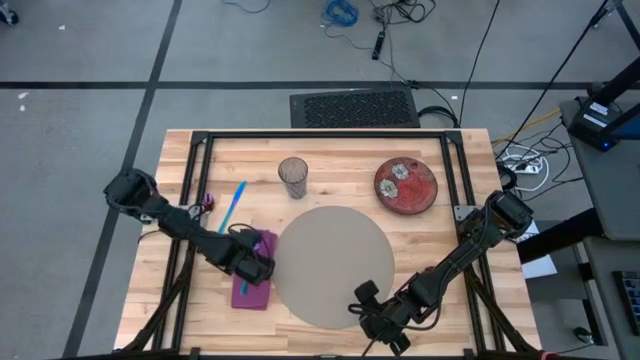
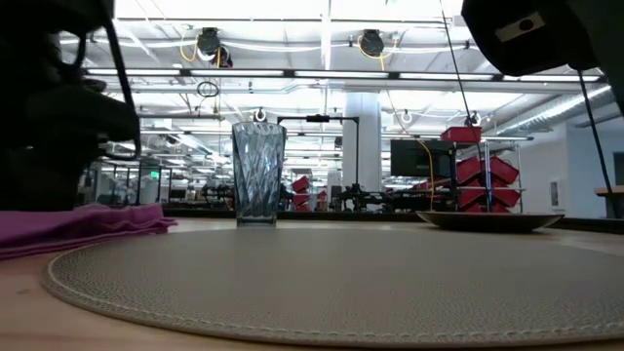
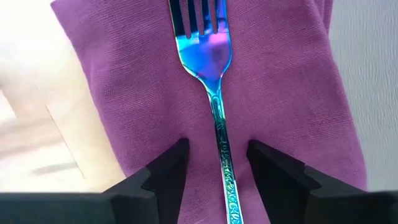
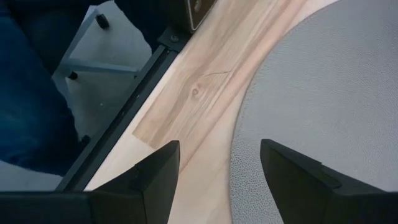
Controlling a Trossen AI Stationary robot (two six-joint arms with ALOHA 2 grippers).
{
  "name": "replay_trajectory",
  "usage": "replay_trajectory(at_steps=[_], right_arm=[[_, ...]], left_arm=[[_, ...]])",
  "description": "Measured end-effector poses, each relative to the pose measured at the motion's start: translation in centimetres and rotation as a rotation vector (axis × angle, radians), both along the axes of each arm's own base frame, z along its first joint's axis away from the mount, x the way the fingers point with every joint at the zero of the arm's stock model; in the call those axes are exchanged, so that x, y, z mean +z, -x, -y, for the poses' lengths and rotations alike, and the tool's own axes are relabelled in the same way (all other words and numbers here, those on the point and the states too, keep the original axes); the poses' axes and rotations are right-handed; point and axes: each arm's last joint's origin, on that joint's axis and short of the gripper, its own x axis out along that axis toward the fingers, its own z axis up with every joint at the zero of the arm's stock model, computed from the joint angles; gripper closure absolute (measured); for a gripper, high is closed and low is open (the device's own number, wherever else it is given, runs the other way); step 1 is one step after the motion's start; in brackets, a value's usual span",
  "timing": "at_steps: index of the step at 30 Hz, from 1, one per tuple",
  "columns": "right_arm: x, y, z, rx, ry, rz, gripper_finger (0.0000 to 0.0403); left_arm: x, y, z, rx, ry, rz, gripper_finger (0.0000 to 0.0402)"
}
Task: Set table place
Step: Adjust the pink table napkin, then put the red plate on the gray placemat
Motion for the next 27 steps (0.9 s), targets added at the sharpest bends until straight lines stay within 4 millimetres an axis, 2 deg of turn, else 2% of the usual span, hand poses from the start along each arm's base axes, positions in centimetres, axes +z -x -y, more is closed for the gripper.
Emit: replay_trajectory(at_steps=[6, 14, 27], right_arm=[[0.0, 0.0, 0.0, 0.029, 0.017, 0.008, 0.0191], [0.0, 0.0, 0.0, 0.050, 0.029, 0.016, 0.0191], [0.1, -0.1, 0.0, 0.046, 0.024, 0.031, 0.0191]], left_arm=[[0.7, -0.2, 1.1, 0.025, 0.035, 0.017, 0.0240], [1.8, -0.4, 1.3, 0.034, -0.005, -0.017, 0.0240], [5.7, -1.9, 1.8, -0.037, -0.116, 0.023, 0.0240]])
